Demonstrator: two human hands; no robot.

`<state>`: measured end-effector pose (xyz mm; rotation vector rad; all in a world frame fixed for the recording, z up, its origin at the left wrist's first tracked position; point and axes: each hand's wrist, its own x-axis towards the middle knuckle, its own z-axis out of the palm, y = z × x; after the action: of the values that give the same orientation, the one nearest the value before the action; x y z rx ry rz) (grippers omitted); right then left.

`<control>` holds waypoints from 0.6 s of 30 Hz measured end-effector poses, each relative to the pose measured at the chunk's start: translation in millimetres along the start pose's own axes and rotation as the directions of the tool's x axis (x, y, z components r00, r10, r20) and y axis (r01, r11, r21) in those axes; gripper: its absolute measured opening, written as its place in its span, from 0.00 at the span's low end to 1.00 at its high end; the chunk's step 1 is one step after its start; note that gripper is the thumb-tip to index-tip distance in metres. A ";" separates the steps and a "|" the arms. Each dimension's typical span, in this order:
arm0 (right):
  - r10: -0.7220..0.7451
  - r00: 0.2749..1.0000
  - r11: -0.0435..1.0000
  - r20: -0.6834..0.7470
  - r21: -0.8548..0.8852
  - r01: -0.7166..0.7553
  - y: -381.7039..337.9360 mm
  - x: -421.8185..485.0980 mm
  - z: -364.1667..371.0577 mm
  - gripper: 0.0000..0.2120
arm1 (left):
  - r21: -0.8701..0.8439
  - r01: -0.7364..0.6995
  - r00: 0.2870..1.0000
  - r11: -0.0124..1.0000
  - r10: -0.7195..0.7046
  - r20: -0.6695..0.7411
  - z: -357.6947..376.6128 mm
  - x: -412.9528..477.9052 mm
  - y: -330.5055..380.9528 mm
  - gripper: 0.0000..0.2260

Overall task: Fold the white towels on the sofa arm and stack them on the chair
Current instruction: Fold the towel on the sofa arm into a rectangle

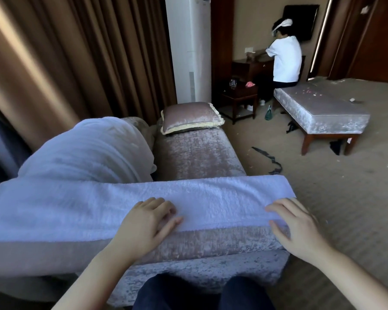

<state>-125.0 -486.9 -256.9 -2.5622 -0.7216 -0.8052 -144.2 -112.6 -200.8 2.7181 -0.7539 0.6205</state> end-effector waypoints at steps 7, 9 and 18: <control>0.400 0.916 0.910 0.032 0.100 -0.402 25.4 75.0 -7.8 0.17 | 0.017 0.180 0.983 0.983 -0.181 0.021 28.9 99.1 0.0 0.17; 0.492 0.828 0.845 0.268 0.084 -0.529 45.7 88.7 4.2 0.16 | 0.063 0.281 0.938 0.958 -0.288 0.192 44.9 118.3 -1.9 0.14; 0.613 0.718 0.706 0.328 0.181 -0.685 77.5 98.2 22.5 0.22 | 0.211 0.108 0.994 0.971 -0.103 -0.035 75.7 124.3 -9.1 0.16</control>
<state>-2.2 -503.3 -228.5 -2.3865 0.0619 -0.1252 -17.8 -184.6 -210.7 2.9157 -0.5616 0.7471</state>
